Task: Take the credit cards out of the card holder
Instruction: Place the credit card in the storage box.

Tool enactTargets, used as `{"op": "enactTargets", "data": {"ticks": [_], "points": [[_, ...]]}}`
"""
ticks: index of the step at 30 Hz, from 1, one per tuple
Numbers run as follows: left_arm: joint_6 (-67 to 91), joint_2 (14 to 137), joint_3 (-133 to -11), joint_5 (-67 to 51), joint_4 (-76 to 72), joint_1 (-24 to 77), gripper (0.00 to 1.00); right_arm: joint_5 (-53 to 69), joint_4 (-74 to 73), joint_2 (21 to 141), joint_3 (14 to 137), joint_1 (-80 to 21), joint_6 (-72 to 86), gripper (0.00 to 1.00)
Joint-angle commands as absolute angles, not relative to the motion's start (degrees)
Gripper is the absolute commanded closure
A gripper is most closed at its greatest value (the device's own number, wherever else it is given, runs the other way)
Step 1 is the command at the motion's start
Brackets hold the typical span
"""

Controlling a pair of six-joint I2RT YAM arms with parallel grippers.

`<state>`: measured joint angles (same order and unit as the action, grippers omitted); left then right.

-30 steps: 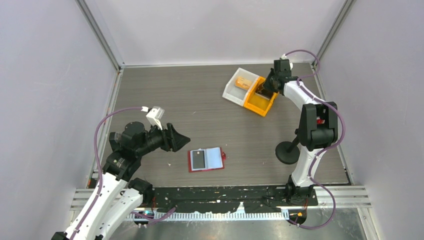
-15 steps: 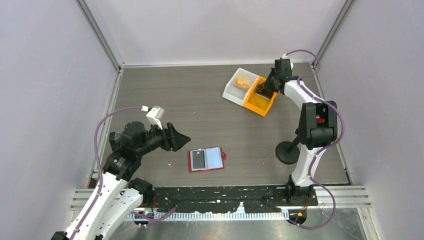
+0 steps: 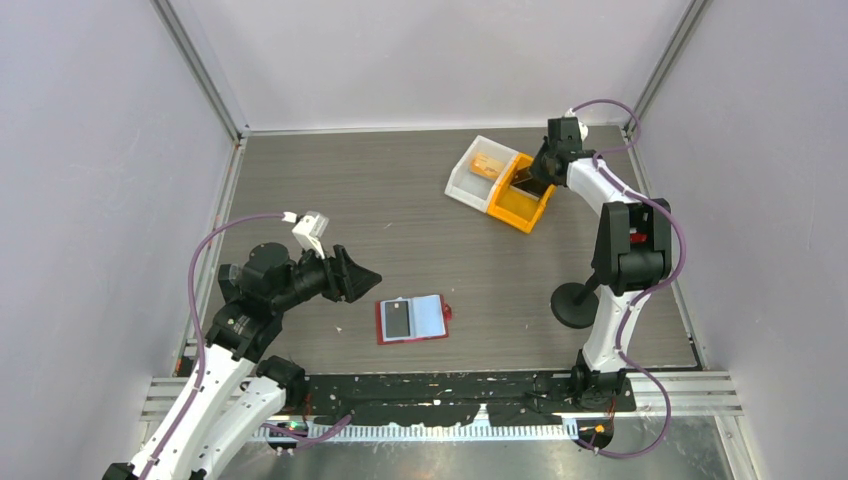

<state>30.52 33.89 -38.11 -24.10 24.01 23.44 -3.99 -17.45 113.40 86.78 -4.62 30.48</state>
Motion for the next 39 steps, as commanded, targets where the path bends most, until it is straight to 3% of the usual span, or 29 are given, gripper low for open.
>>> {"op": "enactTargets", "data": {"ticks": [1,22,30,39], "points": [[31.1,33.6,-38.2,-25.4,21.4,23.1,0.37,-6.5,-18.1,113.5,90.0,-4.4,30.3,0.78],[31.5,33.4,-38.2,-25.6,21.6,23.1,0.37,-11.3,-21.3,112.2,92.4,-5.1,28.2,0.70],[33.1,33.4,-38.4,-27.1,21.3,23.1,0.36,-15.5,-26.9,112.3,99.0,-6.8,24.8,0.67],[33.2,33.3,-38.9,-25.4,23.5,23.1,0.36,-12.0,-27.5,108.3,98.5,-10.9,22.0,0.66]]}}
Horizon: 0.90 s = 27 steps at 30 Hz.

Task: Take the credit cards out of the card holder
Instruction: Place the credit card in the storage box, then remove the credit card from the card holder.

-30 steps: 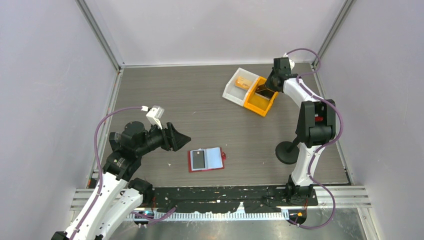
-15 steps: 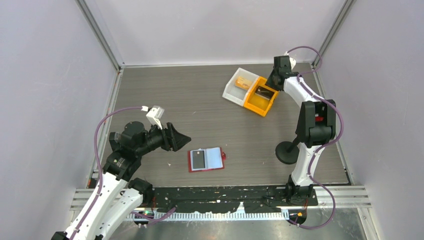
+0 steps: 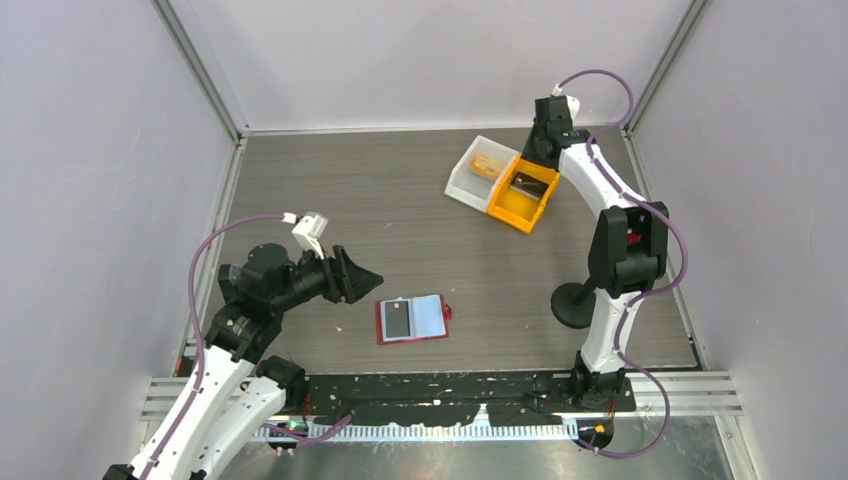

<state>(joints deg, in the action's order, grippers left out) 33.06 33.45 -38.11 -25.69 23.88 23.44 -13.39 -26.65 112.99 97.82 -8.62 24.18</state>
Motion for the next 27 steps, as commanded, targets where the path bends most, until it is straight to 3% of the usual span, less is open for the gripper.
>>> {"op": "enactTargets", "data": {"ticks": [1,14,27], "points": [[32.7,33.8,-39.4,-24.5,24.8,23.1,0.36,-11.6,-27.1,107.0,97.4,-12.1,21.7,0.66],[30.2,37.6,-41.5,-23.1,33.0,23.1,0.36,-16.4,-22.8,88.9,80.0,-31.5,18.6,0.64],[31.4,47.6,-34.6,-18.0,30.3,23.1,0.37,-1.6,-3.1,74.3,49.2,-43.5,36.6,0.65]]}}
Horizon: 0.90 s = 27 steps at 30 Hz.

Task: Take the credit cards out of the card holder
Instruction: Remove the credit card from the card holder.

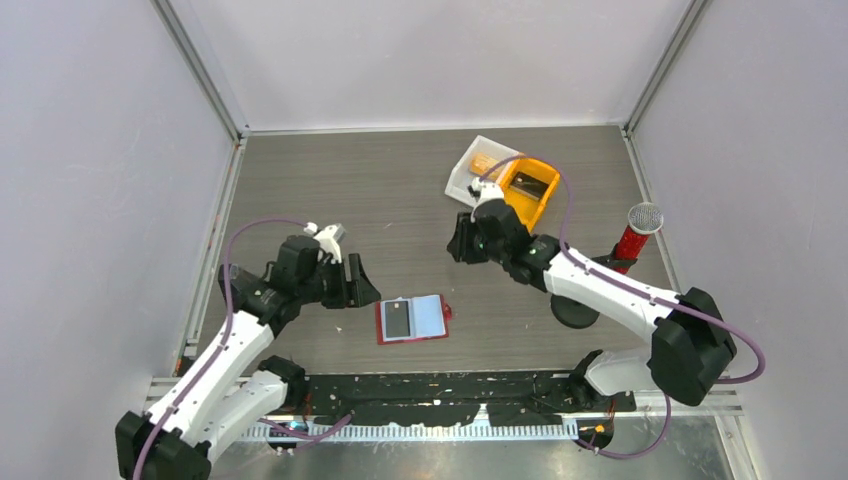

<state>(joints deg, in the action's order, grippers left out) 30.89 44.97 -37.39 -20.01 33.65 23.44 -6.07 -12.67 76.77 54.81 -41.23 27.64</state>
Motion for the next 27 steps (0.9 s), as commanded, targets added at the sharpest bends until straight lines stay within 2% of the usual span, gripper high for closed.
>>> {"op": "enactTargets", "data": {"ticks": [1,12,21,27], "points": [[31.9,48.6,-34.0,-18.2,28.9,23.1,0.38,-1.1,-1.6,74.2,47.3,-44.4,38.1,0.65],[35.3,55.2,-28.2,-21.0,17.4,23.1,0.43,4.9,7.2,81.5,44.7,-54.0,43.9,0.64],[36.5,60.2,-24.9,-27.3,9.9,23.1,0.58,6.6,12.6,87.9,43.8,-56.9,47.7,0.68],[36.4,64.0,-23.5,-28.4,6.9,23.1,0.72,7.0,13.3,89.1,43.0,-56.9,47.9,0.69]]}}
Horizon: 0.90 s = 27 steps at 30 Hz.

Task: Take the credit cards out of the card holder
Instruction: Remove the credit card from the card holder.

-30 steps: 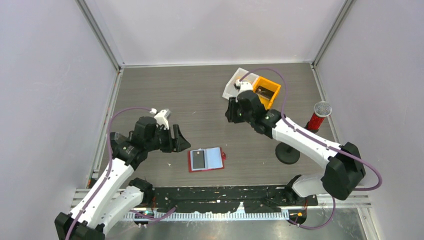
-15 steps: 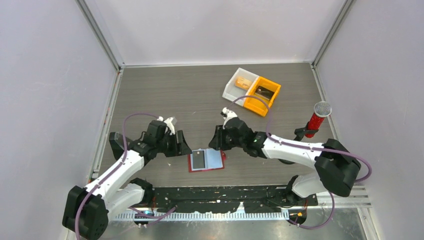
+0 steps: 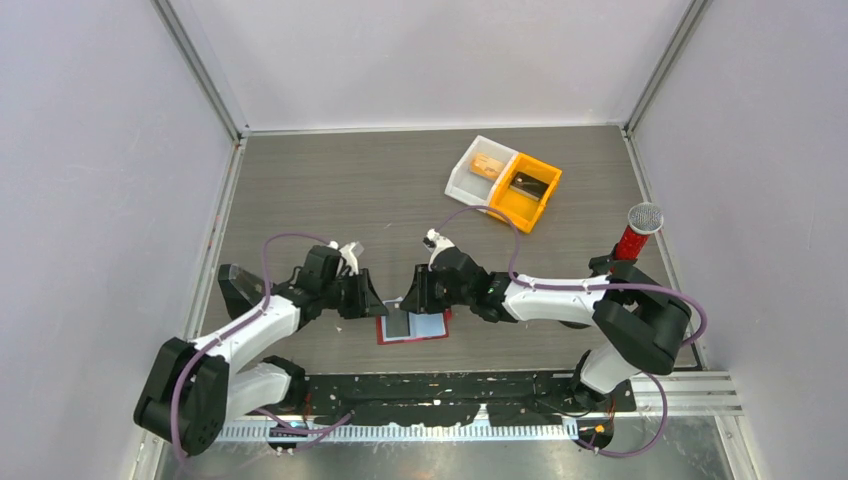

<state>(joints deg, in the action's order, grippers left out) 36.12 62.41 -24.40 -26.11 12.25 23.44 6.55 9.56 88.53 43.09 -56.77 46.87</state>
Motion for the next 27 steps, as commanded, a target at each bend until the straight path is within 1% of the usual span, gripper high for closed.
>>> {"op": "enactTargets", "data": {"ticks": [1,14,19,27], "points": [[36.4,64.5,-23.4,-28.2,6.8,23.1,0.74,7.1,13.3,89.5,43.0,-56.9,48.1,0.69],[35.5,69.5,-22.9,-27.4,6.0,23.1,0.87,5.7,11.6,92.4,42.5,-56.9,48.5,0.67],[35.8,70.3,-23.4,-26.5,6.7,23.1,0.88,6.3,12.6,94.4,42.3,-56.9,49.0,0.65],[36.3,72.7,-23.6,-27.0,6.9,23.1,0.89,5.8,13.3,95.5,42.0,-56.9,49.2,0.64]]}}
